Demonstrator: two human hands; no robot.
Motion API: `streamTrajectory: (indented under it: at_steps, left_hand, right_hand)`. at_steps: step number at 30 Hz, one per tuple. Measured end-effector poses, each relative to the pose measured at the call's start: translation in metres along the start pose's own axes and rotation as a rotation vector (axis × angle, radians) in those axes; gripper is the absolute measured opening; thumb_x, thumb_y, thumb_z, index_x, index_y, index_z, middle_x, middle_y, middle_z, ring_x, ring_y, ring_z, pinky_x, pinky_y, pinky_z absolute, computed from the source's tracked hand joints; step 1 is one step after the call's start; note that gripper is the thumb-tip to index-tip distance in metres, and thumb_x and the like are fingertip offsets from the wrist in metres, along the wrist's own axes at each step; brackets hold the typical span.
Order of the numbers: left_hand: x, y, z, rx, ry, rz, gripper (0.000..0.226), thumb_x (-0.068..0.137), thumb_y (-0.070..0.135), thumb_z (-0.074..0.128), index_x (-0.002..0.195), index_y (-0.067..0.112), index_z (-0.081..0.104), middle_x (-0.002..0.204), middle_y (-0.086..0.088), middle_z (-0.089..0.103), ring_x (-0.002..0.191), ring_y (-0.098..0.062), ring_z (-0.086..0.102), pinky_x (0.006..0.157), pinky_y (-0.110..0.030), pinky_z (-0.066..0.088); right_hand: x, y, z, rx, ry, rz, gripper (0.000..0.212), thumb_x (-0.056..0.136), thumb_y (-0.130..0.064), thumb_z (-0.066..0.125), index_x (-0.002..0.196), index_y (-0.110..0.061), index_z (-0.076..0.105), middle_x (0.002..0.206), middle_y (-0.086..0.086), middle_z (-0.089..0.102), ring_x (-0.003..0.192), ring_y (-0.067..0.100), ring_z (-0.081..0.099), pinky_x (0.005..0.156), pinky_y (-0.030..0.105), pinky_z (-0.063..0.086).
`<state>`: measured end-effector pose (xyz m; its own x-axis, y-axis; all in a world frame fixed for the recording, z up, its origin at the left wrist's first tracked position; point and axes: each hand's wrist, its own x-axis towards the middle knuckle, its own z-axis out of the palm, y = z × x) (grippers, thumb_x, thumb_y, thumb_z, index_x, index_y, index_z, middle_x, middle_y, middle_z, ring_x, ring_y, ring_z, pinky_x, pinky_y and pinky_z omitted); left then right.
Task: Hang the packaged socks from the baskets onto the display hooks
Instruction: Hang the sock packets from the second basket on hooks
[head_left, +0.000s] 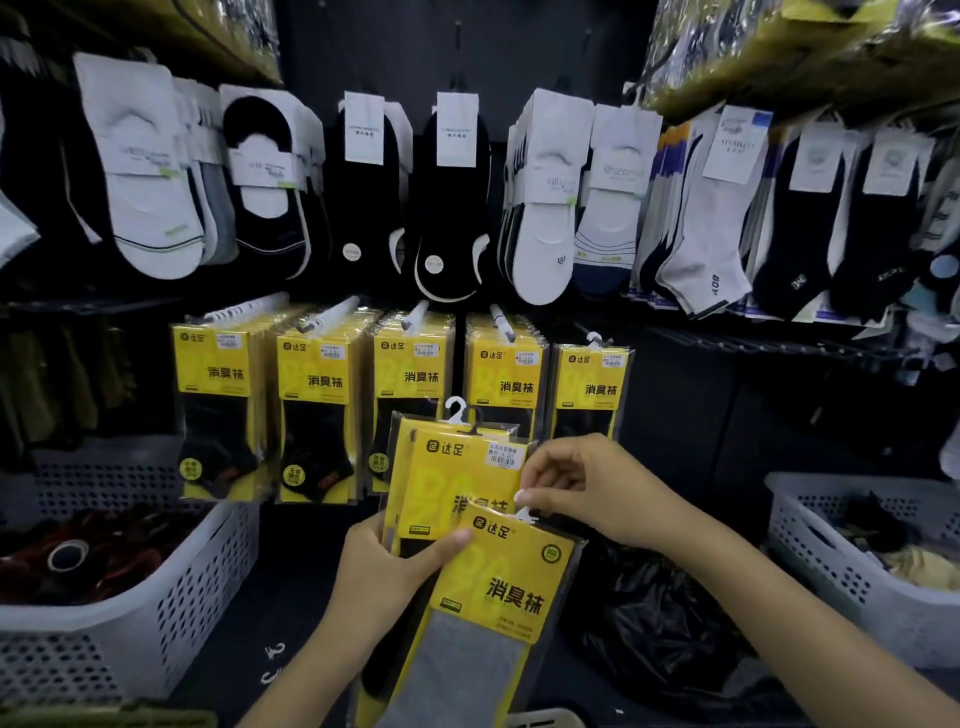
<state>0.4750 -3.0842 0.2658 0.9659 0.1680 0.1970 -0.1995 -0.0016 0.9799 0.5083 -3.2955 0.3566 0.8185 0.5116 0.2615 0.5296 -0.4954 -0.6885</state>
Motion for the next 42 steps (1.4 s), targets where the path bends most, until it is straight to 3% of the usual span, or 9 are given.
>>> streamTrajectory:
  at_steps: [9, 14, 21, 23, 26, 30, 34, 38, 42]
  left_hand:
    - [-0.005, -0.001, -0.009, -0.044, 0.011, -0.042, 0.049, 0.044, 0.047, 0.084, 0.085, 0.021, 0.073, 0.084, 0.006, 0.076, 0.077, -0.011, 0.073, 0.057, -0.018, 0.055]
    - [-0.005, -0.003, -0.012, -0.087, 0.017, -0.069, 0.052, 0.046, 0.049, 0.084, 0.09, 0.022, 0.072, 0.087, 0.005, 0.076, 0.081, -0.014, 0.073, 0.068, -0.029, 0.056]
    - [0.007, 0.002, 0.004, -0.195, 0.045, -0.042, 0.033, 0.051, 0.046, 0.081, 0.079, 0.03, 0.074, 0.085, 0.009, 0.075, 0.077, -0.006, 0.072, 0.054, -0.013, 0.053]
    - [0.015, 0.002, 0.012, -0.184, 0.064, -0.051, 0.036, 0.056, 0.05, 0.076, 0.084, 0.029, 0.072, 0.085, 0.013, 0.075, 0.079, -0.003, 0.071, 0.058, -0.014, 0.052]
    - [0.032, 0.0, 0.022, -0.118, 0.092, -0.074, 0.041, 0.065, 0.062, 0.06, 0.087, 0.029, 0.067, 0.081, 0.018, 0.073, 0.075, 0.002, 0.067, 0.067, -0.016, 0.045]
    - [0.062, -0.006, 0.026, -0.025, 0.152, -0.087, 0.055, 0.065, 0.068, 0.056, 0.084, 0.015, 0.056, 0.077, -0.001, 0.051, 0.069, -0.012, 0.051, 0.063, -0.017, 0.037]
    - [0.086, -0.008, 0.03, 0.014, 0.158, -0.086, 0.052, 0.067, 0.067, 0.055, 0.075, 0.018, 0.043, 0.066, 0.002, 0.043, 0.063, -0.012, 0.042, 0.061, -0.017, 0.035]
    - [0.101, -0.009, 0.035, 0.041, 0.141, -0.04, 0.047, 0.07, 0.063, 0.053, 0.071, 0.016, 0.046, 0.06, 0.001, 0.041, 0.057, -0.013, 0.037, 0.058, -0.018, 0.036]
    - [0.108, -0.011, 0.038, 0.052, 0.121, -0.019, 0.045, 0.077, 0.056, 0.053, 0.07, 0.011, 0.046, 0.046, 0.002, 0.033, 0.047, -0.012, 0.035, 0.048, -0.015, 0.035]
  right_hand:
    - [-0.002, 0.002, 0.033, 0.242, 0.236, 0.06, 0.001, 0.08, -0.012, 0.075, 0.08, -0.012, 0.074, 0.073, 0.006, 0.072, 0.064, 0.006, 0.067, 0.063, 0.014, 0.052]
    - [-0.004, 0.001, 0.03, 0.228, 0.207, 0.072, 0.003, 0.079, -0.017, 0.076, 0.077, -0.018, 0.074, 0.073, -0.002, 0.073, 0.068, 0.005, 0.067, 0.056, 0.009, 0.046]
    - [-0.017, 0.021, 0.043, 0.585, 0.196, 0.274, 0.038, 0.07, -0.032, 0.074, 0.102, -0.014, 0.069, 0.093, -0.002, 0.075, 0.086, 0.009, 0.071, 0.067, 0.016, 0.054]
    - [-0.021, 0.032, 0.05, 0.623, 0.195, 0.325, 0.042, 0.068, -0.034, 0.075, 0.106, -0.016, 0.07, 0.099, -0.003, 0.075, 0.093, 0.011, 0.071, 0.077, 0.022, 0.055]
    - [-0.017, 0.051, 0.042, 0.715, 0.359, 0.392, 0.034, 0.074, -0.03, 0.073, 0.104, -0.015, 0.071, 0.098, 0.001, 0.075, 0.093, 0.016, 0.072, 0.085, 0.032, 0.055]
    - [0.0, 0.078, -0.007, 0.727, 0.62, 0.363, 0.02, 0.091, -0.023, 0.059, 0.106, -0.013, 0.069, 0.098, 0.003, 0.075, 0.091, 0.019, 0.072, 0.076, 0.031, 0.053]
    - [0.028, 0.104, -0.055, 0.641, 0.784, 0.357, 0.018, 0.094, -0.019, 0.058, 0.105, -0.01, 0.068, 0.099, 0.007, 0.074, 0.089, 0.019, 0.07, 0.071, 0.028, 0.052]
    - [0.065, 0.123, -0.075, 0.57, 0.782, 0.319, 0.019, 0.094, -0.014, 0.058, 0.109, -0.006, 0.065, 0.095, 0.005, 0.071, 0.079, 0.011, 0.067, 0.055, 0.012, 0.05]
    - [0.096, 0.139, -0.077, 0.56, 0.672, 0.293, 0.018, 0.094, -0.012, 0.057, 0.11, -0.008, 0.063, 0.097, 0.005, 0.071, 0.08, 0.007, 0.066, 0.055, 0.009, 0.049]
